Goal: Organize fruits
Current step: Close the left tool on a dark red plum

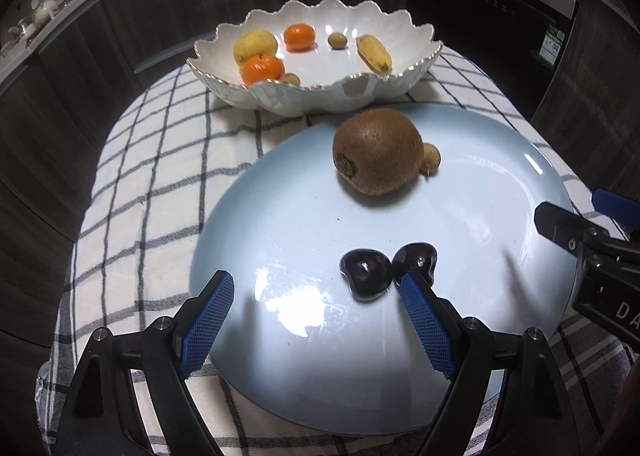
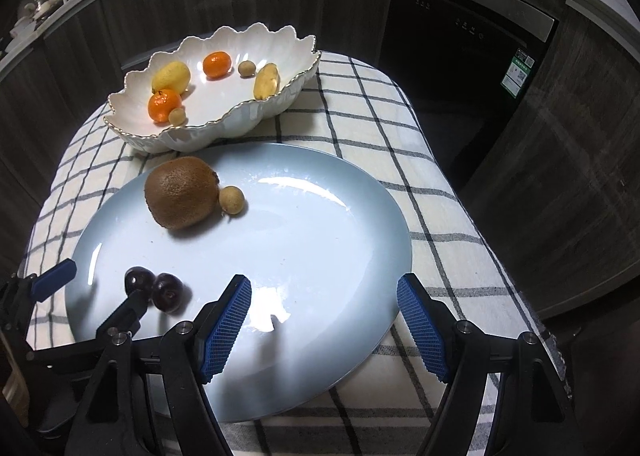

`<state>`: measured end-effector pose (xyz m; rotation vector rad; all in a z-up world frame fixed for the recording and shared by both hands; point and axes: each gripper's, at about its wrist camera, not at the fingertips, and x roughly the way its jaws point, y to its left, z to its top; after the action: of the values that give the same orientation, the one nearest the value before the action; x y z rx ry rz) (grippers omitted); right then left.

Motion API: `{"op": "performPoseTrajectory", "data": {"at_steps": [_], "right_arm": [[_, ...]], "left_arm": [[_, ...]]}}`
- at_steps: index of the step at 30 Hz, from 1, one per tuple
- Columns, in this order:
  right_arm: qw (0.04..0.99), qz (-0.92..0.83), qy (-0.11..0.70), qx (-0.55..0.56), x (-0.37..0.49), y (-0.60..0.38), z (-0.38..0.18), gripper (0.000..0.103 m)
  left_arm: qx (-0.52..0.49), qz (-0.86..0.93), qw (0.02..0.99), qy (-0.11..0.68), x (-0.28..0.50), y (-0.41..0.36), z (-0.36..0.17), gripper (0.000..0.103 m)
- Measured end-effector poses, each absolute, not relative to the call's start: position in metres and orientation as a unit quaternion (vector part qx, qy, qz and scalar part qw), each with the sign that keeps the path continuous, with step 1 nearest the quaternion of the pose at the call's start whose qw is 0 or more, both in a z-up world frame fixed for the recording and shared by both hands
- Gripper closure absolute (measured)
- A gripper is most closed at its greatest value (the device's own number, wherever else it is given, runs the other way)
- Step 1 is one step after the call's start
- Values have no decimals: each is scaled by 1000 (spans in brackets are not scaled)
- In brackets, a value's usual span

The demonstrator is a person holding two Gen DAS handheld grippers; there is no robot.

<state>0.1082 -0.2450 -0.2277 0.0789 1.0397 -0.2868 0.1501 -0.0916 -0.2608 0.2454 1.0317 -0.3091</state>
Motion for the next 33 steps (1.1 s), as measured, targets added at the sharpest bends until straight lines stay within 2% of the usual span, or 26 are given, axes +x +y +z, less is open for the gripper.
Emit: {"op": "performPoseTrajectory", "data": {"at_steps": [15, 24, 32, 33], "right_arm": [[856, -140, 496, 34, 117, -247, -230, 27], [852, -139, 503, 46, 119, -252, -236, 27], [850, -143, 504, 59, 119, -261, -238, 27], [850, -144, 504, 59, 120, -261, -237, 27]], "left_arm": [[115, -151, 845, 500, 153, -95, -272, 18], [115, -160, 842, 502, 161, -103, -275, 40], [114, -185, 839, 500, 160, -112, -274, 69], [114, -188, 838, 500, 160, -113, -274, 70]]}}
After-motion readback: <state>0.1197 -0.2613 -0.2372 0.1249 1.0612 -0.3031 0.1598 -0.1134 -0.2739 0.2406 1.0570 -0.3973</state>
